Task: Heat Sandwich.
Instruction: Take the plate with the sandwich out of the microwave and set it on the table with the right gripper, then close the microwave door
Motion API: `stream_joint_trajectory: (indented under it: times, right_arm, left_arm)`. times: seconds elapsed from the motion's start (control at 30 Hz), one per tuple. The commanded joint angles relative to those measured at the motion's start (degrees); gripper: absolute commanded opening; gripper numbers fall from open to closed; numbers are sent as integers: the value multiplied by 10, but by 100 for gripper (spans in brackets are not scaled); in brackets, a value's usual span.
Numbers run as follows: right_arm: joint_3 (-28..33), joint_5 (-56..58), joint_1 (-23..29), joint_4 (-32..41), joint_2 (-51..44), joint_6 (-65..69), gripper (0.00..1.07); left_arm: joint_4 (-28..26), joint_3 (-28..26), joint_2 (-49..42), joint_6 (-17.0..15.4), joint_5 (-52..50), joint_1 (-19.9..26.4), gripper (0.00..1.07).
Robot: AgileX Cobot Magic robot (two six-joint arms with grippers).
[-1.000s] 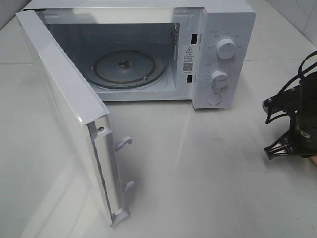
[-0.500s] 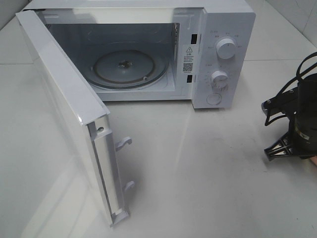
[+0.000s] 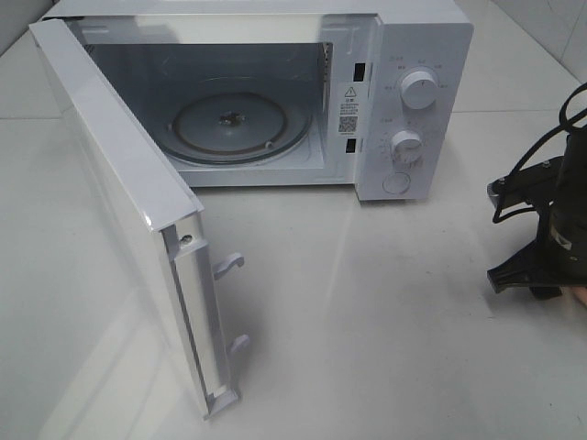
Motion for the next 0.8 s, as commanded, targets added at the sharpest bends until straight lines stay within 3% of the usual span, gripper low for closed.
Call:
stream_joint_trajectory:
  times: [0.03, 0.37, 0.5, 0.8]
  right_arm:
    - [1, 17, -3, 39, -40, -45, 59]
    - [1, 85, -3, 213, -159, -234, 68]
    - [1, 124, -3, 282, -227, -297, 82]
    - [1, 185, -3, 372, -358, -368, 81]
  left_arm:
    - [-5, 1, -16, -5, -4, 1, 100]
    - [-5, 1, -16, -5, -4, 1, 100]
    - [-5, 1, -16, -5, -4, 1, 100]
    - [-5, 1, -16, -5, -4, 1, 100]
